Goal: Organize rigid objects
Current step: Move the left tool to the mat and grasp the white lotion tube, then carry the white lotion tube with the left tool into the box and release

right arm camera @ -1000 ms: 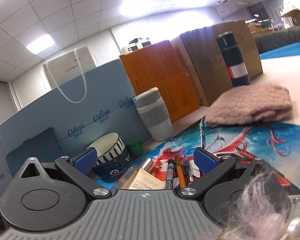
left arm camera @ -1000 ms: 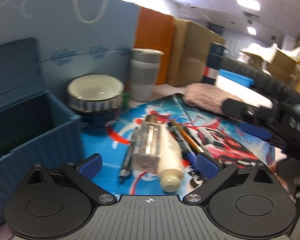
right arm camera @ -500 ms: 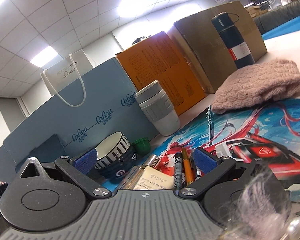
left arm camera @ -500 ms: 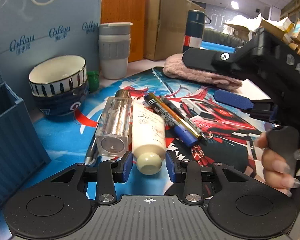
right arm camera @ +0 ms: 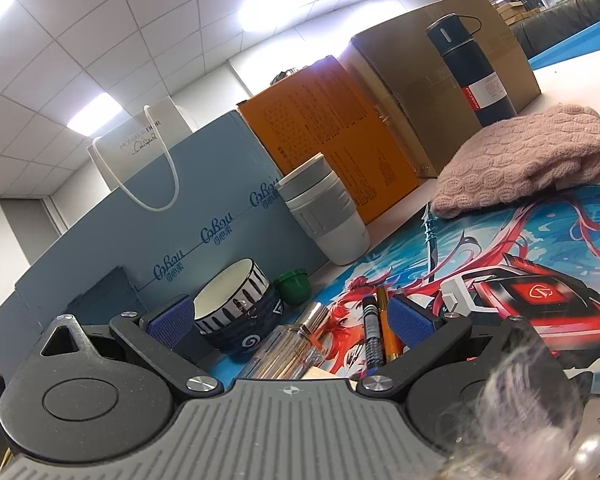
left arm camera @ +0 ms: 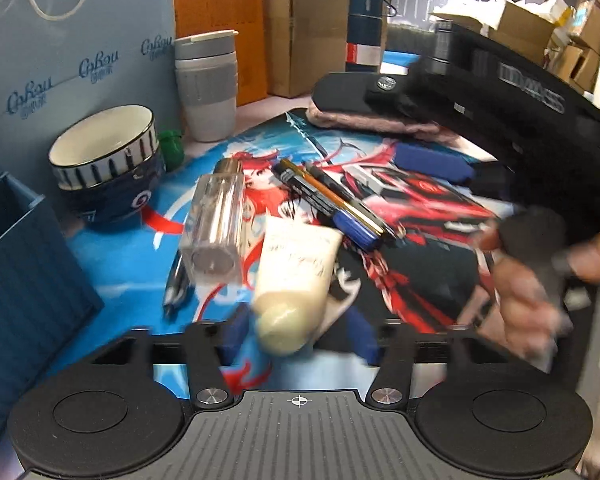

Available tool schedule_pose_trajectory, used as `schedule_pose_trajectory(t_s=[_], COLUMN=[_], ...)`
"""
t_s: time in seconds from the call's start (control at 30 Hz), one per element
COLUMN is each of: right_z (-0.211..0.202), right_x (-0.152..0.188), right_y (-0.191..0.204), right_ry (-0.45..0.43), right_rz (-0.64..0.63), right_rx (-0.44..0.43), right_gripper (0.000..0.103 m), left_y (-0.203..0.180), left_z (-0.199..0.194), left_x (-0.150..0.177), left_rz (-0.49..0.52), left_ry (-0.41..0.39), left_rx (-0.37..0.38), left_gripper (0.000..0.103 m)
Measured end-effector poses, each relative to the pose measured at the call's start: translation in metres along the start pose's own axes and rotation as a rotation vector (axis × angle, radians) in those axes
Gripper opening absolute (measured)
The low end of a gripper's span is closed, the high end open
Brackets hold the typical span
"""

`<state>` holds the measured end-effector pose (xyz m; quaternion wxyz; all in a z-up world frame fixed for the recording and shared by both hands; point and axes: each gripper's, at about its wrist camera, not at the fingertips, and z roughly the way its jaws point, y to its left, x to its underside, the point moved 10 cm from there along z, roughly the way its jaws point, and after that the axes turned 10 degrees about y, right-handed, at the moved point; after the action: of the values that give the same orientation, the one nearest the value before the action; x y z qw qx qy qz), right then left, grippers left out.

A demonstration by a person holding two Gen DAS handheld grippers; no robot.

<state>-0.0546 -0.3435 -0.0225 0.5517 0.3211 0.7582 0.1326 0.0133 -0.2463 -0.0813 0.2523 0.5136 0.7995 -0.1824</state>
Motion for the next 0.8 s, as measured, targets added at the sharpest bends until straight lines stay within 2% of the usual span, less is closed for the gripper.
schedule_pose_trajectory(t_s=[0.17, 0.2, 0.23, 0.27, 0.3, 0.43, 0.6, 0.8], right_z=[-0.004, -0.005, -0.005, -0.005, -0.004, -0.003, 0.000, 0.001], right_x=[-0.002, -0.002, -0.001, -0.001, 0.000, 0.002, 0.007, 0.011], right_y=[0.000, 0.000, -0.001, -0.001, -0.001, -0.002, 0.005, 0.034], right_ry=[-0.010, -0.009, -0.006, -0.002, 0.004, 0.028, 0.071, 0.097], right_rz=[-0.005, -0.005, -0.003, 0.000, 0.002, 0.029, 0.068, 0.068], right_rx=[0.013, 0.016, 0.019, 0.021, 0.022, 0.022, -0.012, -0.055], right_gripper=[0.103, 0.103, 0.103, 0.103, 0.103, 0.103, 0.103, 0.103], left_y=[0.006, 0.007, 0.008, 0.007, 0.006, 0.009, 0.018, 0.030], left_z=[0.025, 0.027, 0.027, 0.026, 0.025, 0.019, 0.000, -0.045], left_x=[-0.013, -0.014, -0.014, -0.013, -0.012, -0.007, -0.001, 0.004], left_rz=[-0.043, -0.042, -0.038, -0.025, -0.013, -0.015, -0.046, -0.080], left_ry=[0.021, 0.004, -0.001, -0.008, -0.011, -0.023, -0.069, -0.168], left_rx=[0.019, 0.012, 0.005, -0.004, -0.005, 0.018, 0.049, 0.105], left_gripper=[0.060, 0.059, 0.055, 0.047, 0.044, 0.042, 0.042, 0.042])
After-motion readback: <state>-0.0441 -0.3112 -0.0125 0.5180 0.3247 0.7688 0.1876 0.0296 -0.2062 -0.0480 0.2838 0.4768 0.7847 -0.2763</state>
